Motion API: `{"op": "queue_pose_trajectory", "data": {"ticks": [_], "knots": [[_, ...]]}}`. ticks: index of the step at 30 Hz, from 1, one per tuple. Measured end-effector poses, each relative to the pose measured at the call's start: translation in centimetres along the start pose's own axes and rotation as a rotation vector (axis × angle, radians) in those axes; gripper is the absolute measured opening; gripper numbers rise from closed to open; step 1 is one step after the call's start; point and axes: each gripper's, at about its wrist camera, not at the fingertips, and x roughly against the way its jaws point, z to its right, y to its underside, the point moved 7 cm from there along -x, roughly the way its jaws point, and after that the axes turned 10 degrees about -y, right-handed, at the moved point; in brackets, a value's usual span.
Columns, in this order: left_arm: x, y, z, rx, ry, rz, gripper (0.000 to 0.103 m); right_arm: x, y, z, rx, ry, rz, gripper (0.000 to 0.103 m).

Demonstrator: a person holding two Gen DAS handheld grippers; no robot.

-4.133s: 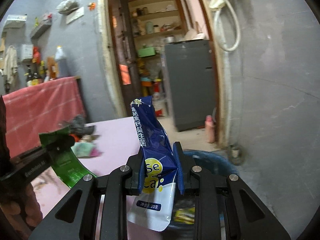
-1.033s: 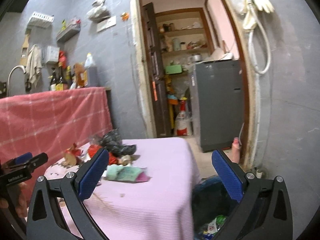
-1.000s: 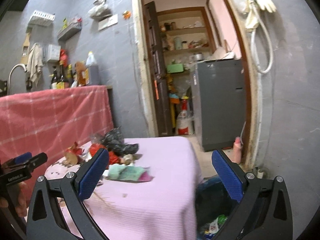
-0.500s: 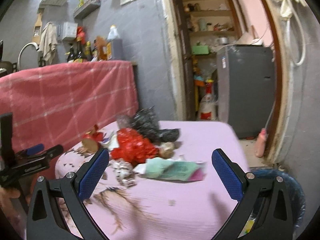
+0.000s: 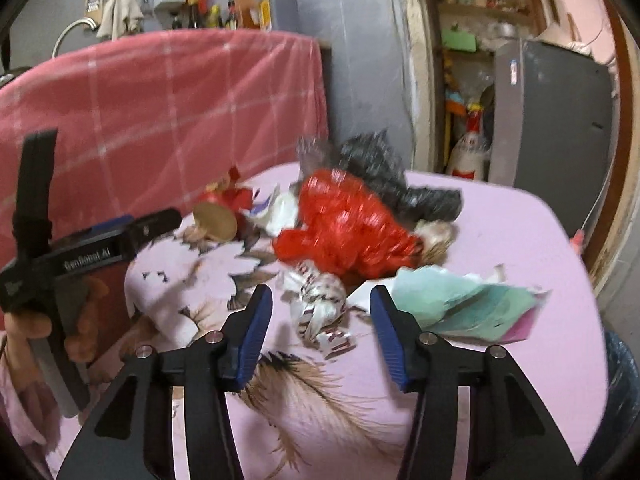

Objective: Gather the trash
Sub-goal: 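Grasp the red paper cup with the left tool while the right tool grasps the striped wrapper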

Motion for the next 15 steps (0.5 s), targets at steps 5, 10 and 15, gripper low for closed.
{"op": "queue_pose_trajectory", "data": {"ticks": [5,10,15], "knots": [[-0.6,-0.8,0.7,0.026,0.039,-0.026,0.099,-0.8,0.4,0.2,-0.005,0.013,-0.018,0.027],[-1.3,-1.7,1.6,0.048,0.053,-0.047,0.098,0.2,0.0,1.1,-0.022,0.044,0.029,0.025],[-2.1,-2.2,1.7,0.087,0.05,-0.079,0.096,0.6,-0.4,2.2,-0.051,0.061,0.053,0.024]]}}
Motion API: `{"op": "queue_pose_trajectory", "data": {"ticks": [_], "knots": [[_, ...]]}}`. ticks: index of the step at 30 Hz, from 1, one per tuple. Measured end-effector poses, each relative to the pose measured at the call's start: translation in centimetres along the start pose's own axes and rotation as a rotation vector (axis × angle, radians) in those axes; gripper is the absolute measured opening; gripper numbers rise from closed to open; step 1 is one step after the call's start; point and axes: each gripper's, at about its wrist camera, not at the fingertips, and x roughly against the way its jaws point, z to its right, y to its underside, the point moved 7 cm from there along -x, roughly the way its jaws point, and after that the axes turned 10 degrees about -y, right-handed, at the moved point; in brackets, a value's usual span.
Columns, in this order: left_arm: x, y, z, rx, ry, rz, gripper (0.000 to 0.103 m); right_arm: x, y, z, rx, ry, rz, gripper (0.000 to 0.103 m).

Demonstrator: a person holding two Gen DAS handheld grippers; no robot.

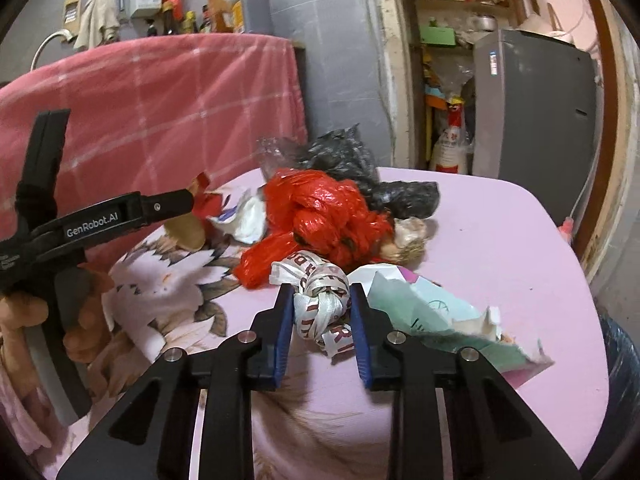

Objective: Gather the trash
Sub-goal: 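Grasp the red paper cup with the left tool while the right tool grasps the striped wrapper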

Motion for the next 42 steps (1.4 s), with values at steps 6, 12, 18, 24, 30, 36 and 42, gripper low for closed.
{"op": "queue_pose_trajectory", "data": {"ticks": [6,12,18,24,30,36,42], "knots": [[-0.7,-0.3,-0.3,0.025,-0.045,-0.054,0.074,0.1,-0.2,0.0,-0.003,-0.013,0.008,0.024],[-1.2,0.2,-1.4,0.068,-0.046,-0.118,0.062,0.2,-0.1,0.0,0.002,-0.02,0.011,0.024],[-0.4,0.6,-2.4,0.069,-0.054,-0.126,0.052,0.0,0.1,-0.2,-0.003,-0.025,-0.003,0.024],[1.0,1.3,-3.0,0.062,-0.039,-0.108,0.051,0.1,0.3,-0.5,-0.02,-0.038,-0.003,0.024],[3.9,3.3,-3.0,0.039,-0.005,-0.075,0.051,0.8,0.9,-1.3,-0.013,-0.058,-0.006,0.023],[7.4,5.8,-2.6,0.007,0.032,-0.03,0.051,2.3,1.3,-1.8,-0.008,-0.057,0.033,0.023],[10.0,8.3,-1.1,-0.02,0.039,0.02,0.051,4.2,1.5,-2.0,-0.003,-0.057,0.076,0.023]]}}
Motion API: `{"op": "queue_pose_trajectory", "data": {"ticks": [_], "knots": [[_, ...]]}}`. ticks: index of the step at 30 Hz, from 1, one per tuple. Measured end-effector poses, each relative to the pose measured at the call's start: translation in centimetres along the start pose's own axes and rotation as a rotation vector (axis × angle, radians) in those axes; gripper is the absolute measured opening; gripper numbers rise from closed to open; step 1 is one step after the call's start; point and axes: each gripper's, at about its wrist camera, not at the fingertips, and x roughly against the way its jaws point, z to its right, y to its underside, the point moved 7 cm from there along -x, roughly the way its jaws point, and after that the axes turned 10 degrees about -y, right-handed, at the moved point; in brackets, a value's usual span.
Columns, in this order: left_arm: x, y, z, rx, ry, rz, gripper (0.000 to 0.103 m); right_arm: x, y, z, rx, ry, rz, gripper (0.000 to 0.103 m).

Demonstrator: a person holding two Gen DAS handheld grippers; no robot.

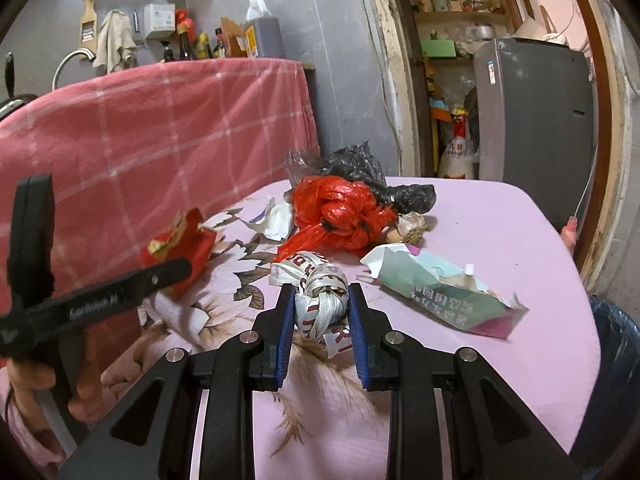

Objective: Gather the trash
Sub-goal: 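Grasp the red paper cup with the left tool while the right tool grasps the striped wrapper, then carry the red cup with the left tool while the right tool carries the striped wrapper to the bin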

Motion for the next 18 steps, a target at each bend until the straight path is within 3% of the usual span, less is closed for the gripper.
{"op": "queue_pose_trajectory", "data": {"ticks": [9,18], "knots": [[2.5,1.1,3.5,-0.04,-0.006,0.101,0.051,4.0,-0.8,-0.1,0.023,0.013,0.122,0.023],[3.8,-0.6,9.1,-0.083,0.028,0.23,0.051,9.1,-2.2,1.7,0.039,0.091,0.248,0.023]]}}
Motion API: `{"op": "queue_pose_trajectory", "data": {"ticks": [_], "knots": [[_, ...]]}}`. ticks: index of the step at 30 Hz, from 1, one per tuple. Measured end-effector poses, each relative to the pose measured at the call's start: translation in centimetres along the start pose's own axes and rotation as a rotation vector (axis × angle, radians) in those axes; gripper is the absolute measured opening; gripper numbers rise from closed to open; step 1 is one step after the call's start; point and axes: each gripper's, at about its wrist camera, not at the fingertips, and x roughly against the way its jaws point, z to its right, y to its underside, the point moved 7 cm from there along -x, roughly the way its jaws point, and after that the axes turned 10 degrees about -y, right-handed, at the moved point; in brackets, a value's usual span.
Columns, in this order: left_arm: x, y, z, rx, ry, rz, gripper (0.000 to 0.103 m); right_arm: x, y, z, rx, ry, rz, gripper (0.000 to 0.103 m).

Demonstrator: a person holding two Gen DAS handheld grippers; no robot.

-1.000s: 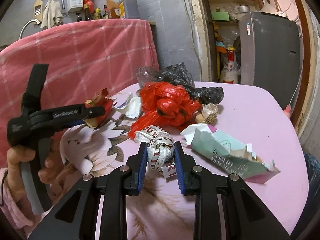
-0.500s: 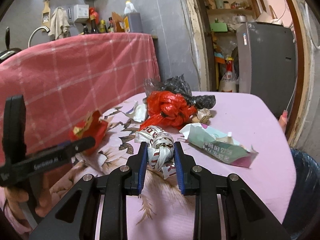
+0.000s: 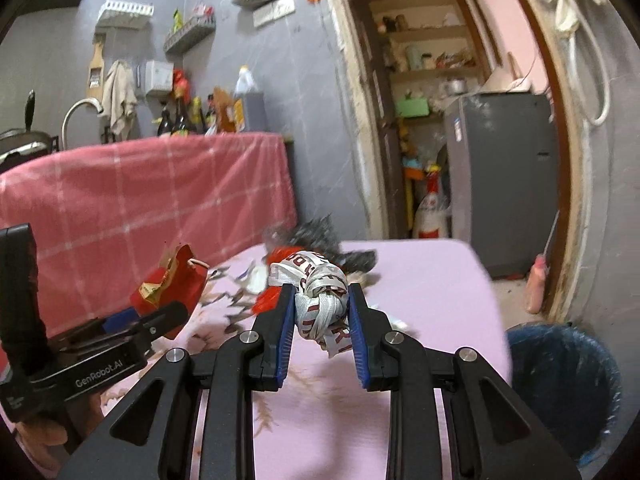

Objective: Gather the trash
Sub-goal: 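Carry the red cup with the left tool while the right tool carries the striped wrapper to the bin, then open the left tool over the bin while the right tool drops the striped wrapper in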

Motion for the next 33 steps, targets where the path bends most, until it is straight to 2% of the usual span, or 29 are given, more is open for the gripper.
{"op": "queue_pose_trajectory", "data": {"ticks": [9,14,19,25,33], "knots": [[0.4,-0.3,7.6,-0.046,0.092,0.1,0.051,5.3,-1.7,4.7,-0.026,0.122,0.112,0.023],[0.4,0.3,12.5,-0.081,0.169,0.11,0.051,8.4,-1.6,8.3,-0.033,0.221,0.148,0.023],[-0.1,1.6,17.1,-0.112,0.255,0.072,0.051,11.4,-0.7,12.3,-0.074,0.316,0.157,0.023],[-1.0,3.7,22.4,-0.162,0.336,0.002,0.051,14.4,1.6,16.8,-0.135,0.405,0.128,0.023],[-2.5,6.3,27.0,-0.159,0.352,-0.1,0.051,15.5,5.9,21.2,-0.24,0.446,0.055,0.023]]}}
